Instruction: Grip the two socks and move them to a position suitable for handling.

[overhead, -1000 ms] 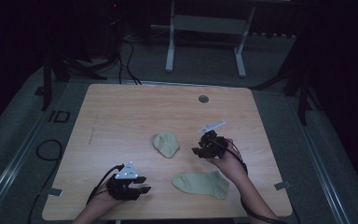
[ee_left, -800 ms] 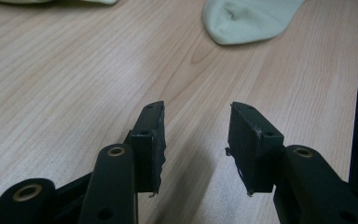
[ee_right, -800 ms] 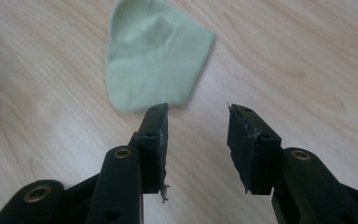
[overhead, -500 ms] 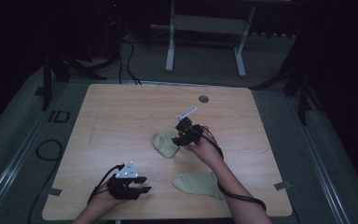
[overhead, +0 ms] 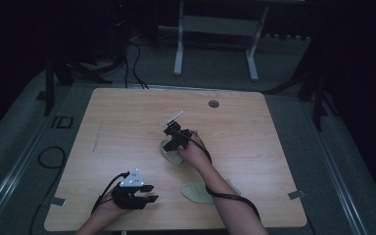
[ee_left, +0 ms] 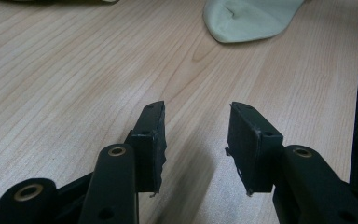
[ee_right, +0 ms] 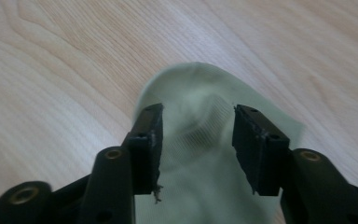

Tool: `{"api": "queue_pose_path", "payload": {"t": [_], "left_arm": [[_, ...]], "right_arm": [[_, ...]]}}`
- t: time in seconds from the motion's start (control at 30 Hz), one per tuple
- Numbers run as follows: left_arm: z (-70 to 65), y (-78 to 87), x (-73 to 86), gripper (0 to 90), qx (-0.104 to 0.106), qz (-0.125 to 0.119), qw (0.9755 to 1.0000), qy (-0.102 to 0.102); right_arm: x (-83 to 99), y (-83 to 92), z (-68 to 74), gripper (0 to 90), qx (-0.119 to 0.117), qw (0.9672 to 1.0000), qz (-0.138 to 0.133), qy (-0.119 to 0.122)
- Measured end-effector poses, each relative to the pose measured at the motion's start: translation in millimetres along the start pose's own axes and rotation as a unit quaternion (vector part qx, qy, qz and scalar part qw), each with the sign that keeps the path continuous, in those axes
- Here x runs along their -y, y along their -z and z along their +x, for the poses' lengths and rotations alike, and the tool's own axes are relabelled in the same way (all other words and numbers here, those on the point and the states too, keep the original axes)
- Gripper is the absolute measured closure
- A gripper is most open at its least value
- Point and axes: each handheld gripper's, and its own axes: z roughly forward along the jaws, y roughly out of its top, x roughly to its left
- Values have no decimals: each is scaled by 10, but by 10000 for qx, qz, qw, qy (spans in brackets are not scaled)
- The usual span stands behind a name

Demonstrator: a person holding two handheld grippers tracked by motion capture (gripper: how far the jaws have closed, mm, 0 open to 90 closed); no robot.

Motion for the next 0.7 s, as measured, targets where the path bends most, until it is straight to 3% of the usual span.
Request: {"api": "queue_pose_path", "payload": {"t": [0.2, 0.23, 0.37, 0.47, 0.5, 0.7], "left_arm": [[6, 8, 3, 559, 5, -7, 10000, 10], [6, 8, 5, 559, -8, 11, 10000, -2], [1, 3, 6, 558, -14, 25, 10000, -17], [0, 4, 5, 557, -12, 11, 10000, -13], [-2, 12, 2, 557, -14, -14, 10000, -14], [1, 11, 7, 557, 7, -55, 10000, 19]], "right_arm": [[-5, -158, 79, 514, 256, 9995, 166, 98], [-3, -158, 123, 581, 434, 9985, 206, 276], [3, -156, 156, 708, 464, 9978, 189, 426], [5, -155, 160, 750, 493, 9976, 180, 452], [29, -162, 156, 805, 606, 9964, 35, 586], [52, -57, 95, 816, 554, 9973, 18, 481]]}}
